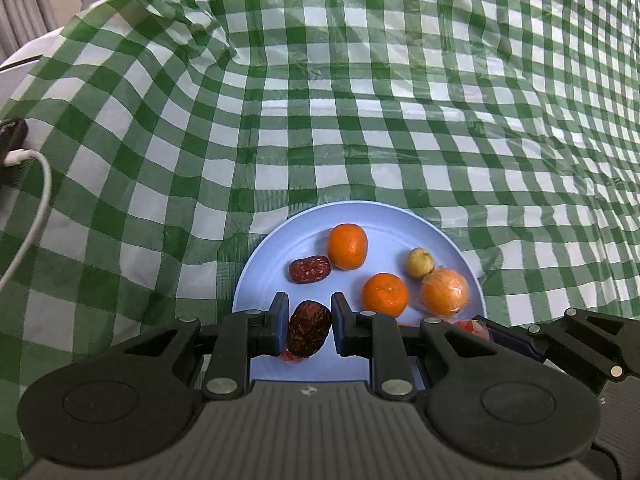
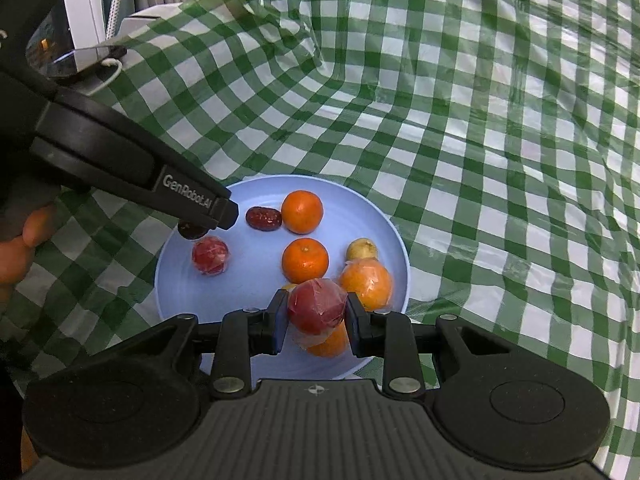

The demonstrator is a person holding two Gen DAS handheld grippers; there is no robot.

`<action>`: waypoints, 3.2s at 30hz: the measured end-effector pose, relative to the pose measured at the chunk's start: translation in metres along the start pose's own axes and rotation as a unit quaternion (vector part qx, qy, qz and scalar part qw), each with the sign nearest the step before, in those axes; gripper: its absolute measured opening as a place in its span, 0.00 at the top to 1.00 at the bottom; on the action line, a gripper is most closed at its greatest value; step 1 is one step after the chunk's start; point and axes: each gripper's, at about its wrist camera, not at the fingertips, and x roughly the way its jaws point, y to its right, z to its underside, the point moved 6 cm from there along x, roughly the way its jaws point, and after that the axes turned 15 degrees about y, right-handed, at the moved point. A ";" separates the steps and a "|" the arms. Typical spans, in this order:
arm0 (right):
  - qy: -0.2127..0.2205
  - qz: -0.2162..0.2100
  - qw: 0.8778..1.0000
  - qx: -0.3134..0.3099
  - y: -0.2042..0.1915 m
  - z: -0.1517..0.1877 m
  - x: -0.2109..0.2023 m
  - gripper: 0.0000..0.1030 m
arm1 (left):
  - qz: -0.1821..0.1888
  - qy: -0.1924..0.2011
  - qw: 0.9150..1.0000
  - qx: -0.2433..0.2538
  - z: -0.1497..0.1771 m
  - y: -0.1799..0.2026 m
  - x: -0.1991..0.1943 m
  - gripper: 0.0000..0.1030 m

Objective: Organize fruits

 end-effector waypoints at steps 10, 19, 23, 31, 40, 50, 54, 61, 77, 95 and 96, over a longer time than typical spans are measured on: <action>-0.015 -0.008 1.000 -0.022 0.000 0.003 0.009 0.20 | 0.007 0.038 0.999 0.017 -0.001 0.000 -0.010 0.00; -0.009 0.015 0.999 -0.029 -0.004 0.006 -0.053 0.04 | -0.012 0.020 1.000 0.014 0.024 -0.005 -0.062 0.00; 0.001 0.036 0.999 -0.021 -0.009 0.006 -0.082 0.03 | -0.035 0.028 0.999 0.002 0.028 -0.012 -0.093 0.00; 0.035 0.070 0.997 -0.001 -0.018 0.002 -0.125 0.01 | -0.052 0.038 0.998 -0.014 0.033 -0.015 -0.139 0.00; 0.054 0.081 0.995 -0.002 -0.022 0.003 -0.150 0.01 | -0.056 0.050 0.997 -0.010 0.046 -0.005 -0.169 0.00; 0.062 0.087 0.994 -0.005 -0.026 0.004 -0.160 0.01 | -0.055 0.052 0.997 0.002 0.048 0.000 -0.174 0.00; 0.063 0.088 0.994 -0.006 -0.028 0.003 -0.161 0.01 | -0.053 0.052 0.997 0.003 0.048 0.001 -0.175 0.00; 0.060 0.087 0.994 -0.006 -0.028 0.003 -0.161 0.01 | -0.057 0.049 0.997 0.006 0.049 -0.001 -0.173 0.00; 0.053 0.086 0.995 -0.007 -0.024 0.006 -0.158 0.01 | -0.060 0.048 0.997 0.020 0.050 -0.001 -0.169 0.00; 0.053 0.087 0.995 -0.008 -0.024 0.006 -0.157 0.01 | -0.060 0.045 0.997 0.022 0.051 -0.001 -0.168 0.00; 0.053 0.087 0.995 -0.008 -0.024 0.006 -0.157 0.01 | -0.060 0.045 0.997 0.022 0.051 -0.001 -0.167 0.00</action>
